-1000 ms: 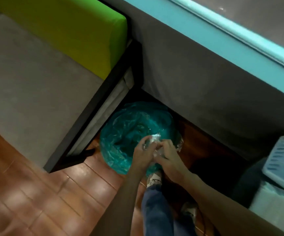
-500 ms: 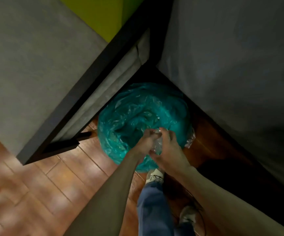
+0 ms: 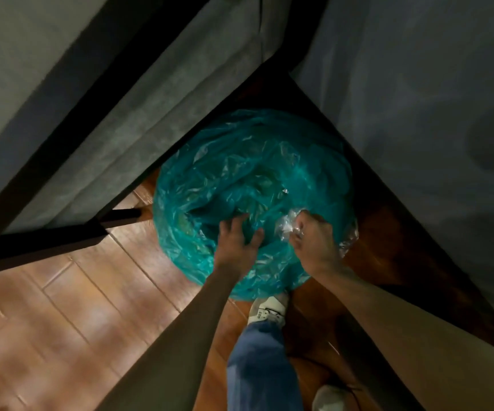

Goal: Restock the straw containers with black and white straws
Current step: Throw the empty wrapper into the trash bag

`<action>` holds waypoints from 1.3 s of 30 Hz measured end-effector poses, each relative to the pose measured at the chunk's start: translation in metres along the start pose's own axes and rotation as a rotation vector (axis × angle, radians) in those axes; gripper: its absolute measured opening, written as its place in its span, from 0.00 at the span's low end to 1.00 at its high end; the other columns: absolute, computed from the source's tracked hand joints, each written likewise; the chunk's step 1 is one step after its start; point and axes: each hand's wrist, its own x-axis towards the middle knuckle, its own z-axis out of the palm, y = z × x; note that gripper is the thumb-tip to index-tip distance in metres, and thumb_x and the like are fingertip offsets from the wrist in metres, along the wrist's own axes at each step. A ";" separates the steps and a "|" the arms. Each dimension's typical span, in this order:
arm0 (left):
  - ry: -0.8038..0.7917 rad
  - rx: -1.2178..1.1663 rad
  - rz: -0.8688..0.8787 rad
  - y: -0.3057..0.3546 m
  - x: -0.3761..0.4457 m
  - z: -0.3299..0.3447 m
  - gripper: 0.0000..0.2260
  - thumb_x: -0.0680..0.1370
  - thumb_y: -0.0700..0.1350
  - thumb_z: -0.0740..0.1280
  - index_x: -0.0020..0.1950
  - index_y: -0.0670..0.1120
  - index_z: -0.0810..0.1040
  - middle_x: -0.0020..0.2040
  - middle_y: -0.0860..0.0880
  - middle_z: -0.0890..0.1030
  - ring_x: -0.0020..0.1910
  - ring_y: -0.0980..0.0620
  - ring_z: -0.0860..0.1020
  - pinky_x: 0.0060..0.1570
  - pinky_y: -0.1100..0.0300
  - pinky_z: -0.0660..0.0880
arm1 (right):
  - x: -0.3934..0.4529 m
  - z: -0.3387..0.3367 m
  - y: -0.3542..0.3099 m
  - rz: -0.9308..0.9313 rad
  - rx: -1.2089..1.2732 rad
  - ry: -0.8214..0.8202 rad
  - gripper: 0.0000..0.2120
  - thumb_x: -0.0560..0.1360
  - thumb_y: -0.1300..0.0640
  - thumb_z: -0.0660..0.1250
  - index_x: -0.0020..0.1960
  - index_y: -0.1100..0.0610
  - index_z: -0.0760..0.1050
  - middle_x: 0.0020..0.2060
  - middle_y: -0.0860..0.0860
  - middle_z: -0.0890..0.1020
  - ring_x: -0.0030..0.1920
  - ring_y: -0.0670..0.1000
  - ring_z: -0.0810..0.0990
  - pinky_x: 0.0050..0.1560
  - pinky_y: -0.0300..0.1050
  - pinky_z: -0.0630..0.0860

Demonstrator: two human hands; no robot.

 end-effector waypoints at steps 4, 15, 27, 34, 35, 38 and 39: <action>0.139 0.275 -0.109 -0.050 0.018 0.008 0.30 0.78 0.50 0.69 0.76 0.44 0.61 0.75 0.38 0.60 0.73 0.35 0.62 0.67 0.43 0.68 | 0.020 0.012 0.015 0.101 -0.114 0.048 0.12 0.76 0.55 0.72 0.54 0.59 0.74 0.45 0.57 0.81 0.39 0.52 0.79 0.32 0.34 0.68; -0.087 0.641 0.049 -0.117 0.036 0.030 0.50 0.72 0.58 0.74 0.81 0.40 0.47 0.77 0.32 0.30 0.75 0.26 0.32 0.76 0.36 0.46 | 0.080 0.070 0.018 -0.003 -0.108 -0.056 0.06 0.75 0.61 0.73 0.48 0.58 0.75 0.45 0.59 0.83 0.44 0.57 0.84 0.43 0.44 0.80; -0.047 0.627 0.044 -0.111 0.028 0.013 0.50 0.71 0.62 0.73 0.82 0.48 0.45 0.79 0.38 0.32 0.79 0.36 0.34 0.78 0.43 0.45 | 0.064 0.080 0.007 0.117 -0.332 -0.356 0.41 0.79 0.60 0.67 0.80 0.39 0.45 0.77 0.66 0.33 0.77 0.73 0.48 0.73 0.59 0.67; -0.044 0.670 0.081 -0.078 0.039 -0.011 0.50 0.73 0.63 0.71 0.82 0.49 0.42 0.80 0.41 0.33 0.79 0.39 0.34 0.78 0.44 0.42 | 0.068 0.071 0.002 -0.079 -0.537 -0.330 0.40 0.80 0.55 0.67 0.81 0.43 0.44 0.77 0.58 0.28 0.79 0.67 0.40 0.77 0.60 0.53; -0.043 0.672 0.089 -0.075 0.041 -0.011 0.50 0.74 0.63 0.71 0.82 0.49 0.42 0.80 0.42 0.33 0.79 0.39 0.34 0.78 0.45 0.41 | 0.070 0.074 0.002 -0.085 -0.543 -0.363 0.39 0.80 0.55 0.66 0.81 0.43 0.45 0.77 0.56 0.29 0.79 0.66 0.39 0.77 0.60 0.53; -0.069 0.689 0.090 -0.071 0.045 -0.011 0.49 0.74 0.64 0.71 0.82 0.49 0.42 0.81 0.43 0.33 0.79 0.40 0.33 0.77 0.44 0.39 | 0.073 0.086 0.001 -0.077 -0.554 -0.501 0.35 0.82 0.53 0.61 0.81 0.46 0.44 0.78 0.54 0.30 0.79 0.63 0.37 0.78 0.62 0.51; -0.081 0.705 0.080 -0.072 0.045 -0.011 0.50 0.74 0.64 0.70 0.82 0.49 0.42 0.80 0.42 0.33 0.79 0.39 0.32 0.77 0.43 0.39 | 0.073 0.093 0.001 -0.070 -0.541 -0.535 0.34 0.83 0.52 0.60 0.81 0.46 0.44 0.79 0.54 0.31 0.79 0.63 0.36 0.78 0.62 0.49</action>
